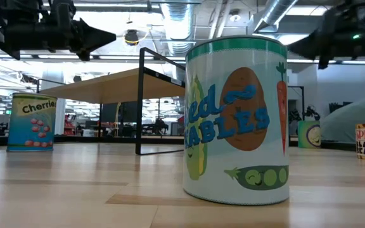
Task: Pick and place cans onto a shelf
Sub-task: Put the canned cherries on the shelf
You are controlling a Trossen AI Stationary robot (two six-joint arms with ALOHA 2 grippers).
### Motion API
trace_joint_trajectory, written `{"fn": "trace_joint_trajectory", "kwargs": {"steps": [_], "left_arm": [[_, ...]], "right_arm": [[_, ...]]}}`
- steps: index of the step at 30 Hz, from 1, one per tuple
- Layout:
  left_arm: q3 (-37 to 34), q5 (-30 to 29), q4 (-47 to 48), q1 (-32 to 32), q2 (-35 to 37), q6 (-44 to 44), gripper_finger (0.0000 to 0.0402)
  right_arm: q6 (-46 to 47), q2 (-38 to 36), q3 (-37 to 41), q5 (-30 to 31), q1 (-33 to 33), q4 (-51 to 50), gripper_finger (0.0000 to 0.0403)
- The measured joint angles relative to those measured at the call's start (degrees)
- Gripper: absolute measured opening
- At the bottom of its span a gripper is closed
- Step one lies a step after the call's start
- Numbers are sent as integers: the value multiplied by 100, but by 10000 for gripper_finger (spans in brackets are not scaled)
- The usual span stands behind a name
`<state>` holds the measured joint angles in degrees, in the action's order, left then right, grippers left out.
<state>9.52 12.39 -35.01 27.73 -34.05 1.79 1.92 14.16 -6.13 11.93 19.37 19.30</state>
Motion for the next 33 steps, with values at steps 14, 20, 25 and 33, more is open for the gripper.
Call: {"fn": "trace_joint_trajectory", "kwargs": {"steps": [14, 20, 25, 33], "left_arm": [[2, -27, -116, 161, -6, 53, 3], [2, 49, 159, 208, -8, 56, 3], [2, 47, 165, 207, -7, 58, 3], [2, 48, 250, 208, -8, 68, 3]], "right_arm": [[-462, 4531, -2699, -904, 947, -1479, 12], [-763, 5800, -3834, -934, 1162, -2430, 32], [-952, 6552, -4534, -952, 1182, -2942, 66], [-1083, 7575, -5511, -940, 1174, -3940, 149]]}}
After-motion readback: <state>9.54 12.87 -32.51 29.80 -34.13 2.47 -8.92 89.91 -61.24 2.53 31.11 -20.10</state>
